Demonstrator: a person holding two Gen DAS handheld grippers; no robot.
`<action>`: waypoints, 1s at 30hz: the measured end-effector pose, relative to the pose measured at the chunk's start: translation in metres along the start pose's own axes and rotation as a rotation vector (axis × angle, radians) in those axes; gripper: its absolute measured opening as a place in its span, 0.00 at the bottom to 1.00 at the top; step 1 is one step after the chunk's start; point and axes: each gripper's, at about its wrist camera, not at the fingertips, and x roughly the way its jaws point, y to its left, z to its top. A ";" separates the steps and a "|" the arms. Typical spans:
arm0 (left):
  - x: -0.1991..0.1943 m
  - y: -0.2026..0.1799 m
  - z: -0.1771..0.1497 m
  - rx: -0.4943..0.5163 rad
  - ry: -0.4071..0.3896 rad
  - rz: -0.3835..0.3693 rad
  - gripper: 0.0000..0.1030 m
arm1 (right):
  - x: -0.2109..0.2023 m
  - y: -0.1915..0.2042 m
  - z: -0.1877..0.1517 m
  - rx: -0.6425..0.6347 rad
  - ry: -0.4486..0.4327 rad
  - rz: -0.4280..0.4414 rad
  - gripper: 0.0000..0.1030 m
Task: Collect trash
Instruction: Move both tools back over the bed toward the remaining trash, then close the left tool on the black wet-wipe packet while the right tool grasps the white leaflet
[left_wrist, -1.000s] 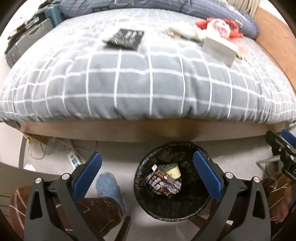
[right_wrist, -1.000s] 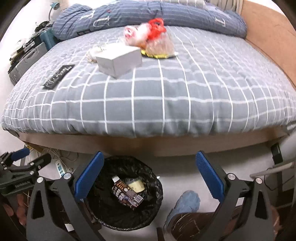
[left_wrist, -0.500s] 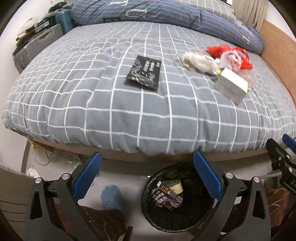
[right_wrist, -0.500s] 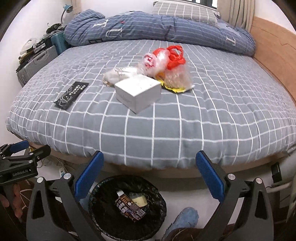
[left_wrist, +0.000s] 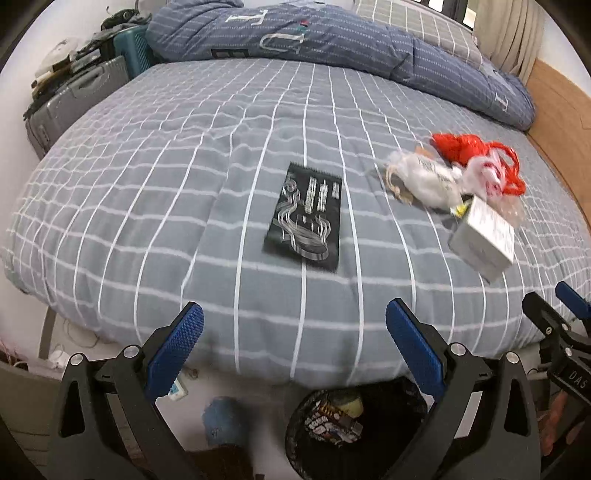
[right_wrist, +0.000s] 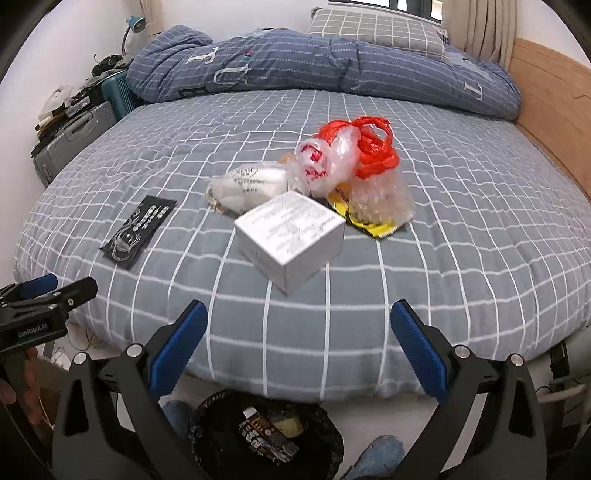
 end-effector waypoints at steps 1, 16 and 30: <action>0.003 0.000 0.005 0.002 -0.001 0.001 0.94 | 0.004 0.000 0.004 0.002 -0.001 0.000 0.93; 0.051 -0.012 0.050 0.048 0.014 0.026 0.94 | 0.059 0.009 0.042 0.021 0.020 -0.004 0.93; 0.088 -0.020 0.066 0.077 0.051 0.049 0.93 | 0.090 0.015 0.049 0.028 0.044 -0.028 0.93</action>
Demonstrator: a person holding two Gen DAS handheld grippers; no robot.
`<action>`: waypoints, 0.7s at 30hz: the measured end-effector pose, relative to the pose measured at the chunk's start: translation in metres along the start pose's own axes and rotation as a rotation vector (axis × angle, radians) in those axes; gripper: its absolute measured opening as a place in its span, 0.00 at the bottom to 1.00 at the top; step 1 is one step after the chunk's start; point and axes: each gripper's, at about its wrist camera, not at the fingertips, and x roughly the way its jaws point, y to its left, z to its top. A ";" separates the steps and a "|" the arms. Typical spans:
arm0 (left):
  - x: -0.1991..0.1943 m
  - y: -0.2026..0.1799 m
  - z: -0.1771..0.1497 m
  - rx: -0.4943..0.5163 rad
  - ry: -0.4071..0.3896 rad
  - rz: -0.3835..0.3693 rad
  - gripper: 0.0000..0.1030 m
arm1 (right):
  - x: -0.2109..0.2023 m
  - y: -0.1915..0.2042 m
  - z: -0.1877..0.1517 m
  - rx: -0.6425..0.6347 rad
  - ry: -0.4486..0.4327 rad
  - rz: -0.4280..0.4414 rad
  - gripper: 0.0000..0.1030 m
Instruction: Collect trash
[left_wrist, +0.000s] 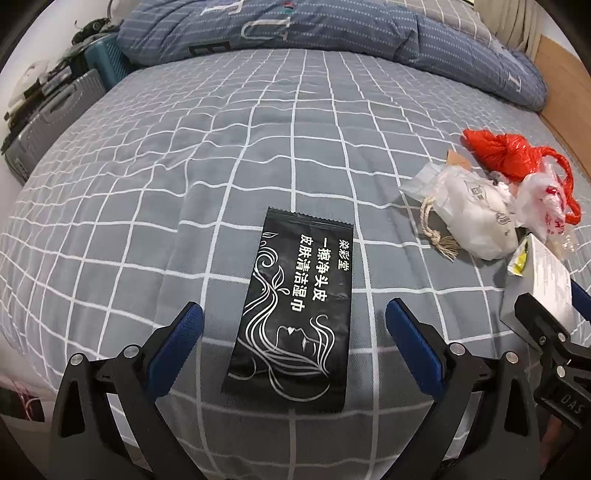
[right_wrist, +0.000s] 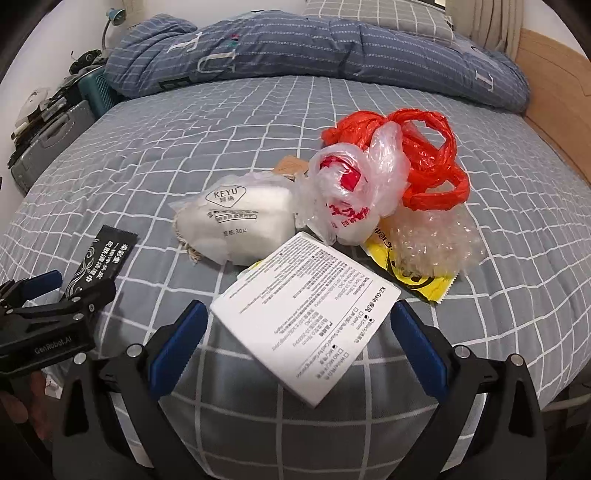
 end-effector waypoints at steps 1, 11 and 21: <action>0.001 0.000 0.001 -0.002 0.000 0.005 0.93 | 0.002 0.000 0.000 0.002 0.003 -0.003 0.93; 0.011 0.003 0.005 0.010 0.021 0.030 0.66 | 0.013 -0.006 -0.001 0.037 0.023 0.011 0.93; 0.010 0.009 0.006 -0.004 0.022 0.027 0.52 | 0.013 -0.007 -0.001 0.052 0.008 0.022 0.91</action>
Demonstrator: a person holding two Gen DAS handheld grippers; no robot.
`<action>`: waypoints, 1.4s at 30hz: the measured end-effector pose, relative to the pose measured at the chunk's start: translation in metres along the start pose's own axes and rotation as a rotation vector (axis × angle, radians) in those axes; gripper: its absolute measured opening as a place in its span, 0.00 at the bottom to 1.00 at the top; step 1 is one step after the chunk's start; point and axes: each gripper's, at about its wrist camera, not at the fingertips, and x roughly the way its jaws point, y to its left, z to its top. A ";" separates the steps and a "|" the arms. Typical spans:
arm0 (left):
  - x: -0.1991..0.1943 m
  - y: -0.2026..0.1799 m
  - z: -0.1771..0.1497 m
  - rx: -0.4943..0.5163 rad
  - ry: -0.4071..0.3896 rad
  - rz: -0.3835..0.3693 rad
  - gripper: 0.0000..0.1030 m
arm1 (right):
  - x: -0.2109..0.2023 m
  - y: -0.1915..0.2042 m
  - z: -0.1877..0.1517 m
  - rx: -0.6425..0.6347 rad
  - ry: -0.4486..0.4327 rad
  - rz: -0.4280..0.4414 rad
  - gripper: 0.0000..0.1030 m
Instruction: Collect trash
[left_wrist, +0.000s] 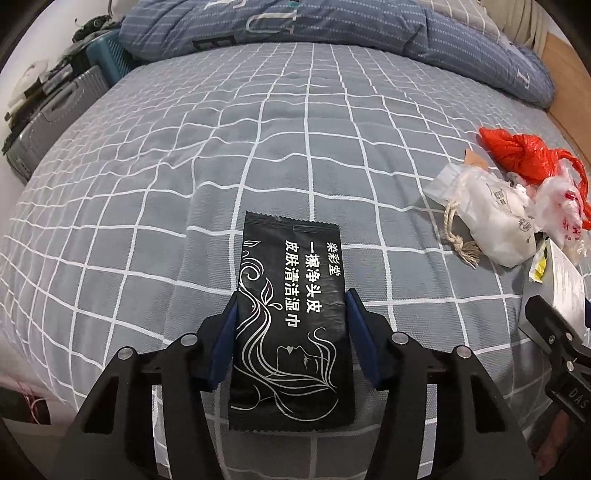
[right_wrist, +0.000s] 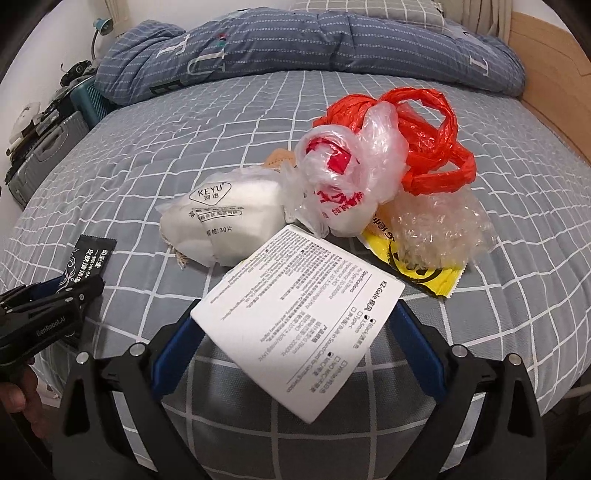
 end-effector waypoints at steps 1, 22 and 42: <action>-0.001 0.000 0.000 -0.001 -0.002 0.002 0.52 | 0.000 0.000 0.000 -0.001 0.000 0.000 0.91; -0.025 0.004 -0.012 -0.023 -0.008 -0.006 0.41 | -0.031 -0.007 -0.008 0.001 -0.030 -0.008 0.91; -0.082 -0.005 -0.029 -0.019 -0.060 -0.040 0.41 | -0.084 -0.003 -0.016 -0.018 -0.082 -0.004 0.91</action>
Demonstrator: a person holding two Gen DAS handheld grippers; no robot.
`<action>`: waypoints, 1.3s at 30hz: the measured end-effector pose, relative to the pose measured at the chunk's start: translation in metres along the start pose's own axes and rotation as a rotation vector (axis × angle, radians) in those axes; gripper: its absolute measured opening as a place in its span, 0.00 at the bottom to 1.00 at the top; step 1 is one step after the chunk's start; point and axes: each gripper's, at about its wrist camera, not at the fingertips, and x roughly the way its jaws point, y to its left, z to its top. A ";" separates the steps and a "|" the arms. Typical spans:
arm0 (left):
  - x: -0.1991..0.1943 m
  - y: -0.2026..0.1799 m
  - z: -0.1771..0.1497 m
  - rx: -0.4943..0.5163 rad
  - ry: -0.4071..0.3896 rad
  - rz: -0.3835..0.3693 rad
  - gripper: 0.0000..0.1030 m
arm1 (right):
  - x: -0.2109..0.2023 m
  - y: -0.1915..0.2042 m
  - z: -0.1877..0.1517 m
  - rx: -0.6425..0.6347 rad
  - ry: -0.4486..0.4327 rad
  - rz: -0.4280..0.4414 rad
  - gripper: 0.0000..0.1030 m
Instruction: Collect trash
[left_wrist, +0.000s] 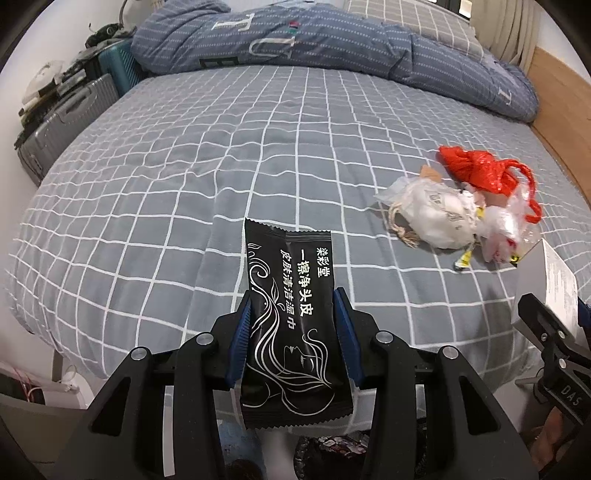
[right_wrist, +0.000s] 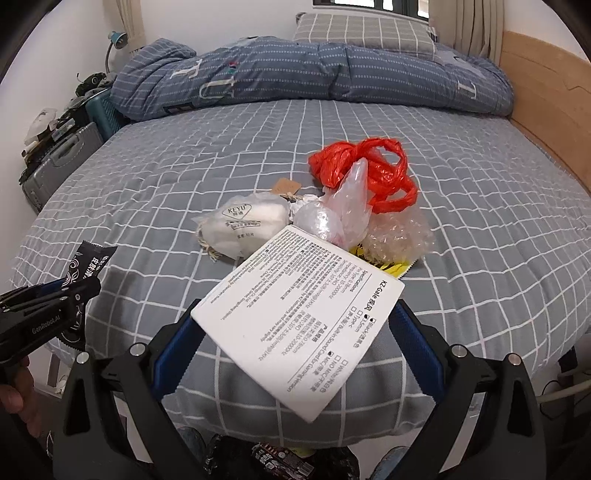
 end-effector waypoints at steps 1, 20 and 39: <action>-0.003 -0.001 -0.001 0.000 -0.002 -0.004 0.41 | -0.003 0.000 0.000 -0.001 -0.001 0.000 0.91; -0.049 -0.018 -0.035 0.021 -0.015 -0.048 0.41 | -0.052 0.006 -0.025 -0.012 -0.022 0.005 0.91; -0.068 -0.031 -0.083 0.035 0.006 -0.081 0.41 | -0.078 0.007 -0.065 -0.022 0.000 0.023 0.91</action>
